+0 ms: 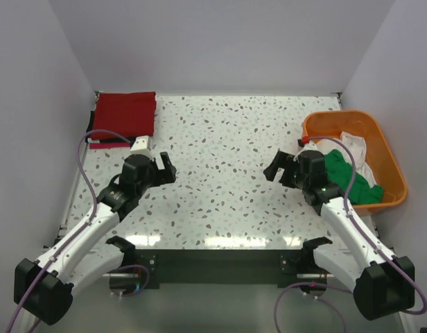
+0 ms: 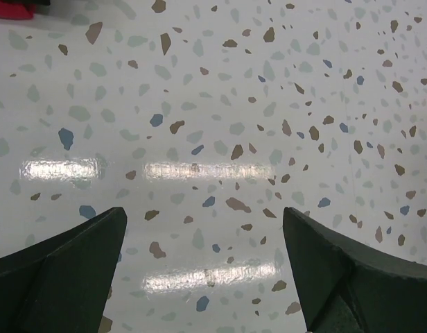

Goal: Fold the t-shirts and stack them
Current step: Grab the tshirt from the pile

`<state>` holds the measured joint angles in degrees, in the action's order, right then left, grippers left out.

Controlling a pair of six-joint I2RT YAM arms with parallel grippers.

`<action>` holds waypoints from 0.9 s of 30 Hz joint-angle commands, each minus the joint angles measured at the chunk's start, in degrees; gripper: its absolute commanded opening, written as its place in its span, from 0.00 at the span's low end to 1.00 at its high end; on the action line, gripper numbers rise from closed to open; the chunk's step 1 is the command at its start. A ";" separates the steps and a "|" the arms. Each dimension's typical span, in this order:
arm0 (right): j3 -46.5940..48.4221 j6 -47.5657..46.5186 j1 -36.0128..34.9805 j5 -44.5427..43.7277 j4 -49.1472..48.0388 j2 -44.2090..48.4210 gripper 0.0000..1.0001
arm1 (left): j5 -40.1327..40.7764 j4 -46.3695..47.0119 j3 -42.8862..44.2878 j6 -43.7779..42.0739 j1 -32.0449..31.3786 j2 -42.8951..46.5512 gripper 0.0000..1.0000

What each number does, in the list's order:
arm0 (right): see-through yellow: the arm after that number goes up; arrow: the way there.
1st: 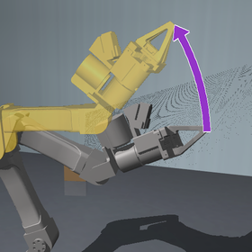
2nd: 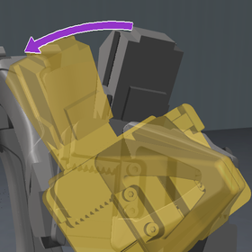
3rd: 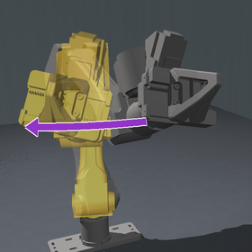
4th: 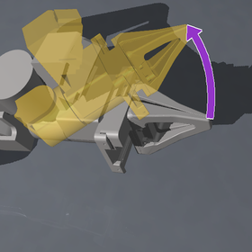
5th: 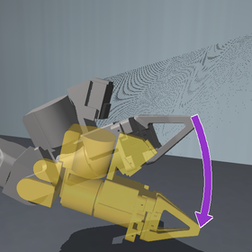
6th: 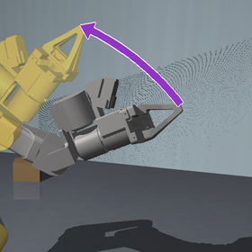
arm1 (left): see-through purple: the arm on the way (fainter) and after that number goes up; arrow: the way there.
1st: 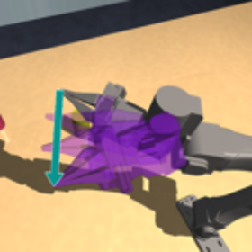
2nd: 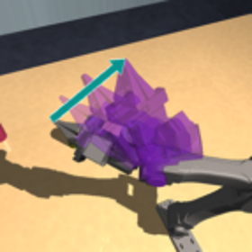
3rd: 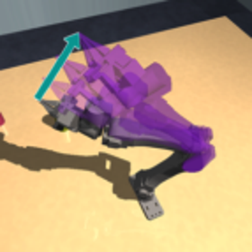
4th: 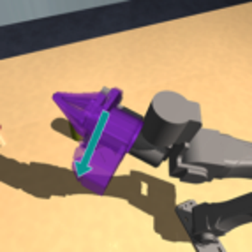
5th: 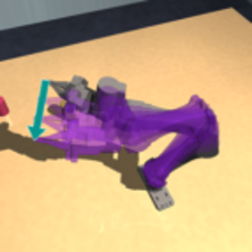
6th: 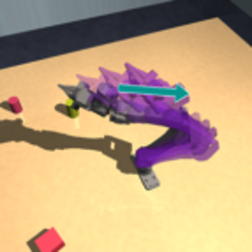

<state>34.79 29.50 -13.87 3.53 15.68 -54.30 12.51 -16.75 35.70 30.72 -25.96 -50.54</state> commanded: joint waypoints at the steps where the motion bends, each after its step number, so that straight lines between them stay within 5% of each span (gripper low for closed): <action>1: 4.40 -1.54 -0.11 -0.11 -1.44 -0.10 0.99 | 1.55 2.87 -0.55 1.10 -0.24 0.97 1.00; 7: 17.64 -5.06 -0.11 -5.09 2.59 -5.19 0.99 | 2.51 2.60 -0.63 1.27 -0.24 1.32 1.00; 12: 31.64 -0.59 1.91 -29.33 18.91 -12.57 0.99 | 3.48 2.34 -0.72 1.45 -0.24 1.42 1.00; 20: 37.73 -0.32 24.03 -25.59 25.72 -18.81 0.99 | 2.95 2.95 -0.46 0.92 -0.24 1.41 1.00; 27: 35.00 1.87 33.90 -27.87 19.58 -26.63 0.99 | 2.60 3.74 0.95 0.22 -0.24 -1.65 1.00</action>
<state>70.91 28.99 18.06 -21.56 38.02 -78.15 14.76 -16.62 35.35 30.92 -25.96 -50.74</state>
